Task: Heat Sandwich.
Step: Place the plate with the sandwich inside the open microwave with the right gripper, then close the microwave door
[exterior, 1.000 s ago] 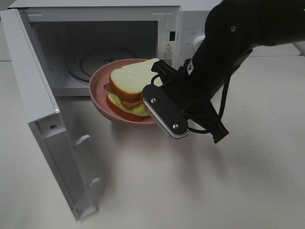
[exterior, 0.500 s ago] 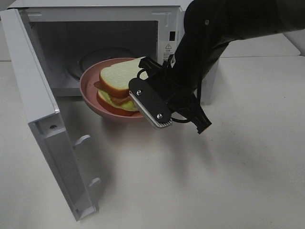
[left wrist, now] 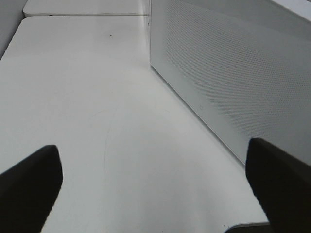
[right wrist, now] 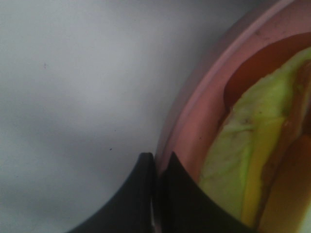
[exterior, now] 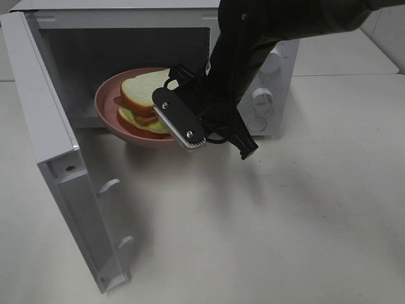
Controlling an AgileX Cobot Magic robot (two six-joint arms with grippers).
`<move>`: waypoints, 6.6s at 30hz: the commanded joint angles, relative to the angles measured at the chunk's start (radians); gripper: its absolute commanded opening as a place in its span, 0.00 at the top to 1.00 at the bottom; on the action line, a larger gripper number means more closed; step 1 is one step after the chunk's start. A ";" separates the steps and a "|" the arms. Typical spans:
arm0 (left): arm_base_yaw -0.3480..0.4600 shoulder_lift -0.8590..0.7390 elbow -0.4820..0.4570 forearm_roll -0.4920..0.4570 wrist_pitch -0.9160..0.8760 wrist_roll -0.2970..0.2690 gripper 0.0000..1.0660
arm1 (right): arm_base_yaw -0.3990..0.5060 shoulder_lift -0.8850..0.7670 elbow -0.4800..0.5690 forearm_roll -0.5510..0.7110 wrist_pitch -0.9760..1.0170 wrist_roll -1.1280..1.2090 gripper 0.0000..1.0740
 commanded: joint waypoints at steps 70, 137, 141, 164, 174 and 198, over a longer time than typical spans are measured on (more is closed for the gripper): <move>-0.005 -0.025 0.004 -0.002 -0.007 -0.003 0.09 | -0.023 0.519 -0.855 -0.105 0.166 0.281 0.96; -0.005 -0.025 0.004 -0.002 -0.007 -0.003 0.09 | -0.020 -0.018 0.016 -0.051 -0.248 0.477 0.37; -0.005 -0.025 0.004 -0.002 -0.007 -0.003 0.09 | -0.020 -0.076 0.083 -0.051 -0.248 0.477 0.37; -0.005 -0.025 0.004 -0.002 -0.007 -0.003 0.09 | -0.020 -0.429 0.451 -0.044 -0.314 0.992 0.21; -0.005 -0.025 0.004 -0.002 -0.007 -0.003 0.09 | -0.020 -0.606 0.566 -0.046 -0.160 1.232 0.23; -0.005 -0.025 0.004 -0.002 -0.007 -0.003 0.09 | -0.020 -1.031 0.581 -0.050 0.390 1.539 0.29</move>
